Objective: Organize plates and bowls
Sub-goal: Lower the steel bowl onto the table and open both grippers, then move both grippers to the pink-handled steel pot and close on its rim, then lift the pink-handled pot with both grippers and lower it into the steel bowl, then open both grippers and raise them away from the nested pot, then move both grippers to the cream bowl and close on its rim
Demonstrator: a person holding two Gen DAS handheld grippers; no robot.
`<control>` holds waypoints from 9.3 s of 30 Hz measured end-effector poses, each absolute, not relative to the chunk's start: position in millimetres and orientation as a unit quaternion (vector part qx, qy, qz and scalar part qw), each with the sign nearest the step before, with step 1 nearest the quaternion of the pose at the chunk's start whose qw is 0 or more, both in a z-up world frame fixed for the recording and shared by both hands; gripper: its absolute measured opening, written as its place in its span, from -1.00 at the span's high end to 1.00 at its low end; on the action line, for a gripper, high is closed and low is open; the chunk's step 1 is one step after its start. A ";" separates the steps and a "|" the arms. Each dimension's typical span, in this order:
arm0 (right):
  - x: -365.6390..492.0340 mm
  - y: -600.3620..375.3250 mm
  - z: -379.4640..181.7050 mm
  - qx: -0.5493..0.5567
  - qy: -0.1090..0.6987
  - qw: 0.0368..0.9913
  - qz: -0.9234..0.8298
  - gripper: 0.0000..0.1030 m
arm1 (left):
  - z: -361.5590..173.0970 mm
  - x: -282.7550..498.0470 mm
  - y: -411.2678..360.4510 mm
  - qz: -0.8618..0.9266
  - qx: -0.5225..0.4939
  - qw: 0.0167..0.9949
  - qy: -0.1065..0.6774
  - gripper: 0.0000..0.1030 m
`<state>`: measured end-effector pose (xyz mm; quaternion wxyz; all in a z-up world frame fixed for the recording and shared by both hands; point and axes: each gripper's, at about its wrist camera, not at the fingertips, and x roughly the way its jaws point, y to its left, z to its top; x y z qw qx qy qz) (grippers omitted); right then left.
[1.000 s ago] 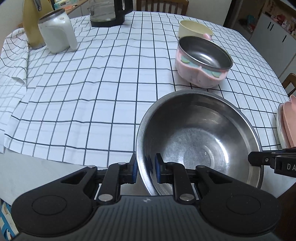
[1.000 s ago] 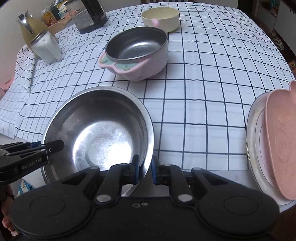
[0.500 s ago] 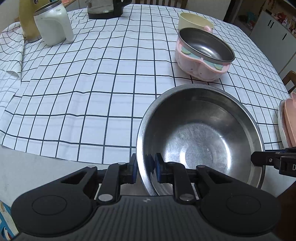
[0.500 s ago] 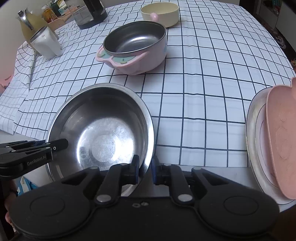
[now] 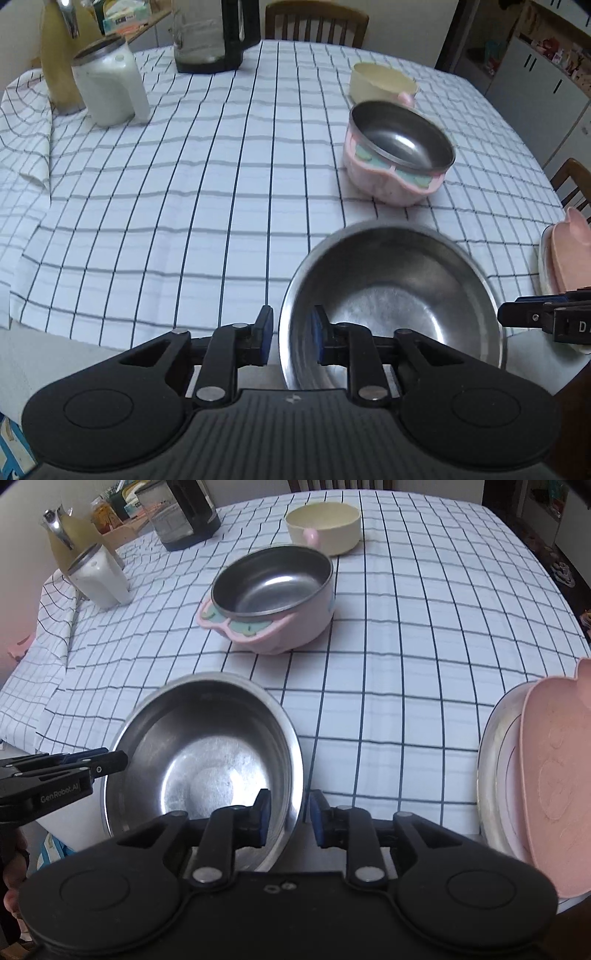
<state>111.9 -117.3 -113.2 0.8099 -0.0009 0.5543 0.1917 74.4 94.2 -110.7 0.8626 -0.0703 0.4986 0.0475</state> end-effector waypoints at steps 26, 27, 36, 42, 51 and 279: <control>204.6 -119.9 -48.3 0.019 0.438 0.880 0.184 -0.29 | -50.4 180.3 70.0 0.018 -0.020 0.918 0.395 -0.41; 207.7 -118.6 -48.8 0.019 0.437 0.880 0.184 -0.38 | -51.9 185.0 70.7 0.019 -0.021 0.918 0.396 -0.43; 238.1 -105.8 -66.4 0.001 0.439 0.882 0.173 -0.84 | -78.9 236.3 78.8 0.024 -0.036 0.902 0.430 -0.49; 254.5 -99.9 -85.9 -0.008 0.458 0.872 0.171 -0.83 | -97.0 258.6 73.7 0.011 -0.029 0.892 0.452 -0.49; 272.4 -93.4 -108.6 -0.018 0.489 0.855 0.172 -0.63 | -120.7 276.6 73.2 0.020 -0.024 0.876 0.482 -0.48; 456.3 -112.3 -139.8 -0.013 0.490 0.850 0.194 0.01 | -148.0 462.1 51.3 0.071 -0.036 0.862 0.500 0.42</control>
